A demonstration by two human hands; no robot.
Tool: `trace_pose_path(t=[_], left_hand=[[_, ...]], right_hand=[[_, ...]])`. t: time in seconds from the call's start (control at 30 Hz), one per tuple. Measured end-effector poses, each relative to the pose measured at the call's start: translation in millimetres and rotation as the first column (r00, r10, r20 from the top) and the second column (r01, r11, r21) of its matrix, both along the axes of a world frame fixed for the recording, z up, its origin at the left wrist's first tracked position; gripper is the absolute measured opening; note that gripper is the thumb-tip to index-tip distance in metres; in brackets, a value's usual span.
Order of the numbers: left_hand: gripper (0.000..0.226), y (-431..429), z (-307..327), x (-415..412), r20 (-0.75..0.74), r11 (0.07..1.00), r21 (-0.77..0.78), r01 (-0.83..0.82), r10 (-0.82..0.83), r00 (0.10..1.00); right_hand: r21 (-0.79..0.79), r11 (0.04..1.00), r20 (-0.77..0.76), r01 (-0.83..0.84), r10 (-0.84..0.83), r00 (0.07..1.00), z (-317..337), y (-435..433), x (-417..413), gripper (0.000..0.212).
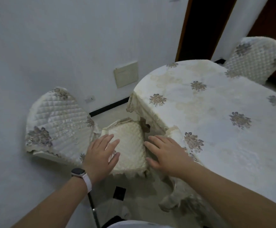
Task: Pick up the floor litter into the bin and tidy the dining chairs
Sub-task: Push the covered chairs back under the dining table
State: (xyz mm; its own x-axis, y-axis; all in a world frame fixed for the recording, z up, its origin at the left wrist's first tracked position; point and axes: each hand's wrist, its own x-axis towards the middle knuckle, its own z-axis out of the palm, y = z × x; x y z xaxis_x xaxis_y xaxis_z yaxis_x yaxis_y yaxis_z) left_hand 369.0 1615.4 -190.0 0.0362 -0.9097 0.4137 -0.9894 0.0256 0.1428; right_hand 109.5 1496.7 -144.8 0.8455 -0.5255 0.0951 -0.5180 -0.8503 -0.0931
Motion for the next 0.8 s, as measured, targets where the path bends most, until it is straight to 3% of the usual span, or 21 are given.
trace_pose_path(t=[0.47,0.8], left_hand=[[0.042,-23,-9,110,-0.081,0.986,-0.025,-0.163,0.161,0.984],[0.039,3,-9,160,-0.111,0.927,-0.010,-0.375,0.371,0.922]], right_hand=[[-0.064,0.991,-0.014,-0.114,0.113,0.993,12,-33,146,0.055],[-0.023,0.940,0.018,-0.340,0.341,0.940,-3,-59,245,0.055]])
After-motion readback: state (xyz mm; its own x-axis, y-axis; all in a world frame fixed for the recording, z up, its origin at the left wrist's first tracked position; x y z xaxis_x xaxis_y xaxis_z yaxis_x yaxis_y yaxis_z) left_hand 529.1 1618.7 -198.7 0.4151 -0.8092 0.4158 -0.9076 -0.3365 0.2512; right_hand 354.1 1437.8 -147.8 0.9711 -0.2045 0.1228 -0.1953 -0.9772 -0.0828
